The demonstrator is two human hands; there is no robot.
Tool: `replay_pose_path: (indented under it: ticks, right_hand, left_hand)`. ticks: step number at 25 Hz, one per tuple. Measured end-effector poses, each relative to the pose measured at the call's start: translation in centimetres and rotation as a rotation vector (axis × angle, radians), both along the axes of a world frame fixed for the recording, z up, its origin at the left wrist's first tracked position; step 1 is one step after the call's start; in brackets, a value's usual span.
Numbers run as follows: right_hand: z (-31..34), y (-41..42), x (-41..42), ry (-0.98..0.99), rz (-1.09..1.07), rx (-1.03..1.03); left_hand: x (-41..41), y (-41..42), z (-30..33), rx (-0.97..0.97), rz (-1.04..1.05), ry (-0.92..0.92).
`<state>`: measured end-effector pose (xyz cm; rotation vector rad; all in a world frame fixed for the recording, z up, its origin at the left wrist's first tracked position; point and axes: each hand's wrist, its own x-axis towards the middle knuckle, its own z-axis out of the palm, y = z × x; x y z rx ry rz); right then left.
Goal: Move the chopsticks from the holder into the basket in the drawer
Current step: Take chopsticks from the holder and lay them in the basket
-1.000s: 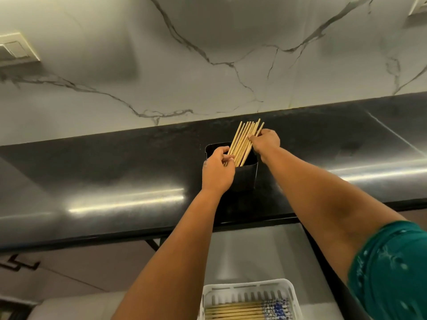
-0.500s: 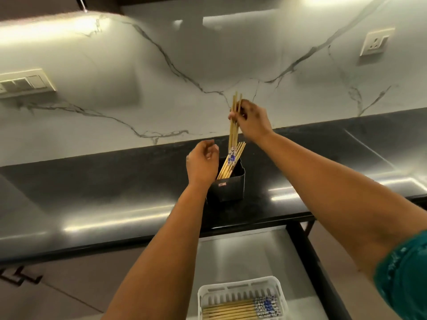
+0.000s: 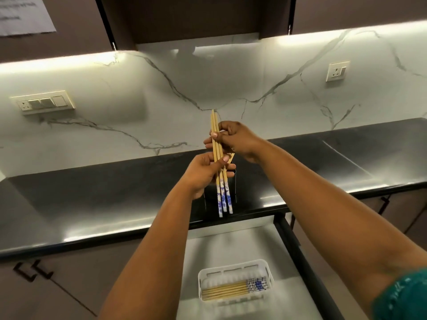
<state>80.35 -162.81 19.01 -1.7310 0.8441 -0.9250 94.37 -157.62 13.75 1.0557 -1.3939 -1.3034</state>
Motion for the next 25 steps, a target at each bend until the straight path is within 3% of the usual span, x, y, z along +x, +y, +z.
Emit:
replay_pose_path:
  ticks: [3,5,9,12,15,22,25]
  right_hand:
    - [-2.1,2.5,0.2,0.012,-0.057,0.06]
    - [-5.1,4.2,0.0,-0.026,-0.176,0.102]
    - [-14.3,8.7,-0.5,-0.433,-0.5,0.429]
    - [-17.8,10.3,0.1,-0.724,-0.555,0.696]
    - [-17.4,8.9,0.0,-0.813,-0.574,0.757]
    - [-19.1,8.6,-1.7,-0.511,-0.288,0.821]
    - [-20.0,8.6,-1.5,-0.08,-0.372,0.604]
  left_hand:
    - [-0.3,1.9,-2.2,0.092,0.017,0.084]
    - [-0.3,2.7,-3.9,0.138,0.124,0.267]
    - [0.3,3.6,-6.9,0.163,0.423,0.597]
    - [-1.5,4.6,-9.2,0.226,0.448,0.702]
    - [-3.9,5.9,-11.3,0.302,0.417,0.784]
    - [-3.6,6.0,-14.3,0.481,0.335,0.759]
    - [-3.8,5.7,-15.6,0.499,0.388,0.739]
